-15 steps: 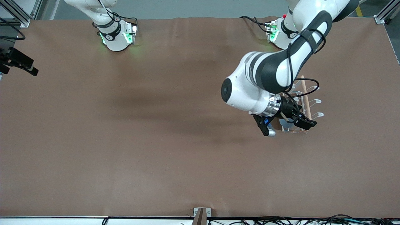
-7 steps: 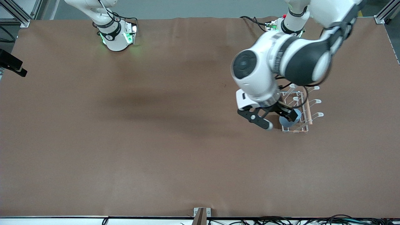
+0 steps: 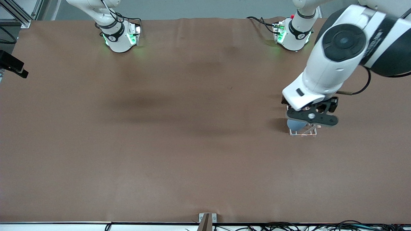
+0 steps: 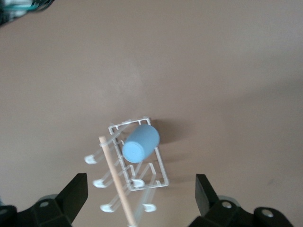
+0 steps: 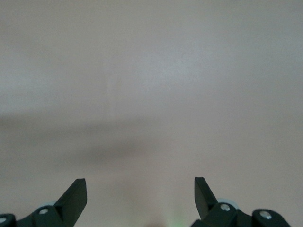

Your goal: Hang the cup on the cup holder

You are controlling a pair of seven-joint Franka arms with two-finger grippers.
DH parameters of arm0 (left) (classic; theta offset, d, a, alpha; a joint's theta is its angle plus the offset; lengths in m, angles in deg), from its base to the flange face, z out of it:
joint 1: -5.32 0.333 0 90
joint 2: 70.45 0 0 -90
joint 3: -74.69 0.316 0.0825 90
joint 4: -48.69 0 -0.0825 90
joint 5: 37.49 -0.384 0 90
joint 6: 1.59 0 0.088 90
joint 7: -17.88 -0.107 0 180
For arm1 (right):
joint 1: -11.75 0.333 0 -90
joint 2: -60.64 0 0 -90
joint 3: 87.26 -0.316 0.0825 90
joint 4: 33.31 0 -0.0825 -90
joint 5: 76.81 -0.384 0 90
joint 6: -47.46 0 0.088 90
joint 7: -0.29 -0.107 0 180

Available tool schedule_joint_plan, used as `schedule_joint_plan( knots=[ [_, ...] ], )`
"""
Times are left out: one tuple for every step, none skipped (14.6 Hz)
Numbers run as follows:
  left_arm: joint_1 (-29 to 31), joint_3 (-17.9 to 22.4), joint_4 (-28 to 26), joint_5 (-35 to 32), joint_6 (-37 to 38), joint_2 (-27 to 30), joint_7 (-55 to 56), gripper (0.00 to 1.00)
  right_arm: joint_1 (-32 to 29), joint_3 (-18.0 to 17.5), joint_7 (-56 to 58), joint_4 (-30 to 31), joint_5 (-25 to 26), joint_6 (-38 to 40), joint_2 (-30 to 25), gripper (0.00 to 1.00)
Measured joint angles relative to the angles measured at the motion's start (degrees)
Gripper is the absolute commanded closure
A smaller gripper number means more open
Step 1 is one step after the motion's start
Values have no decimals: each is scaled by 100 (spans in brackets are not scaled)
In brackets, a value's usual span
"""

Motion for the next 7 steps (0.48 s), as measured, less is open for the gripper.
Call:
schedule_joint_plan(
  knots=[
    [176,-194,-1,39,0,13,337,0,1,-5,0,-2,-2,-2,0,0],
    [340,-391,-5,53,0,15,640,0,1,-10,0,-4,-5,-6,0,0],
    [474,-552,-9,59,1,16,874,0,1,-11,0,-4,-33,-9,0,0],
    [569,-668,-11,61,1,17,1008,0,1,-9,0,-4,-97,-9,1,0],
    [619,-725,-11,61,1,19,1059,0,1,-4,0,-4,-167,-9,1,0],
    [627,-740,-13,61,1,19,1066,0,1,1,0,-4,-206,-6,1,0],
    [619,-743,-28,62,1,19,1066,0,1,5,0,-4,-227,-4,1,0]
  ],
)
